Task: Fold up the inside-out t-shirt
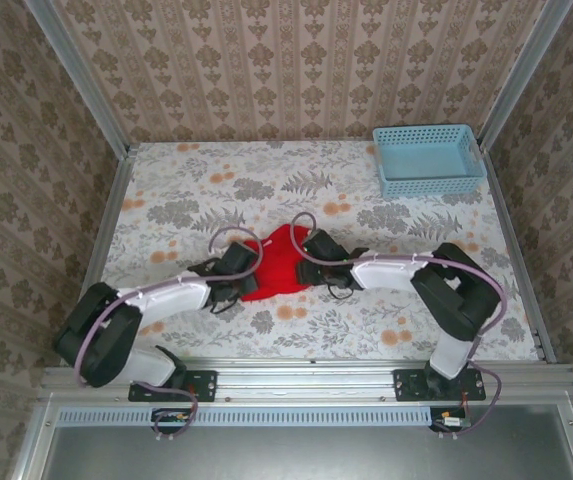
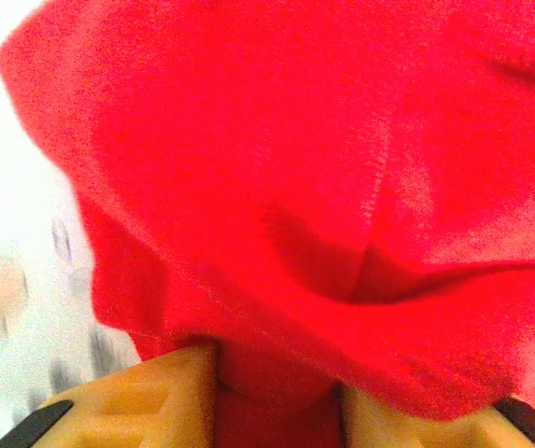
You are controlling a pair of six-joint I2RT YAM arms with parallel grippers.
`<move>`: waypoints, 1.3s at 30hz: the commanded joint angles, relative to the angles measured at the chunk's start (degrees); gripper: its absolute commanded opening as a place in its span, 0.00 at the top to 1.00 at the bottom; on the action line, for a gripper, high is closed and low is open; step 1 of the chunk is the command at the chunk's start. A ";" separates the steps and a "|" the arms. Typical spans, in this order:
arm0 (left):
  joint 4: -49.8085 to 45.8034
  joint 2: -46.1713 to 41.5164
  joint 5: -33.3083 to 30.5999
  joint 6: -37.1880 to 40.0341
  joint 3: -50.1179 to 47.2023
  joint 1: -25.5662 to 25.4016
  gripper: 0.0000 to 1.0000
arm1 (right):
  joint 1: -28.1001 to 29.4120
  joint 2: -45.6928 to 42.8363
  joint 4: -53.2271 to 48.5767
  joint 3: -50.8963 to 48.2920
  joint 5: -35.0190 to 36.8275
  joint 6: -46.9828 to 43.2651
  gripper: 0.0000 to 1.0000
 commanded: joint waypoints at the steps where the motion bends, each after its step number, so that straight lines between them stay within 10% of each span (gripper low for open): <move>1: 0.62 7.93 2.86 10.11 6.17 7.67 0.62 | -3.66 5.17 3.32 4.40 -3.74 4.83 0.45; 23: -5.79 56.44 21.43 17.25 70.46 27.41 0.51 | -17.93 44.91 -13.40 67.12 -16.31 4.51 0.42; 30: -9.57 47.12 18.80 23.56 70.19 28.46 0.29 | -18.90 37.31 -17.17 67.22 -13.78 0.17 0.29; 39: -7.55 21.51 8.71 28.93 47.93 30.95 0.00 | -19.70 11.31 -13.96 41.93 -7.57 -8.54 0.15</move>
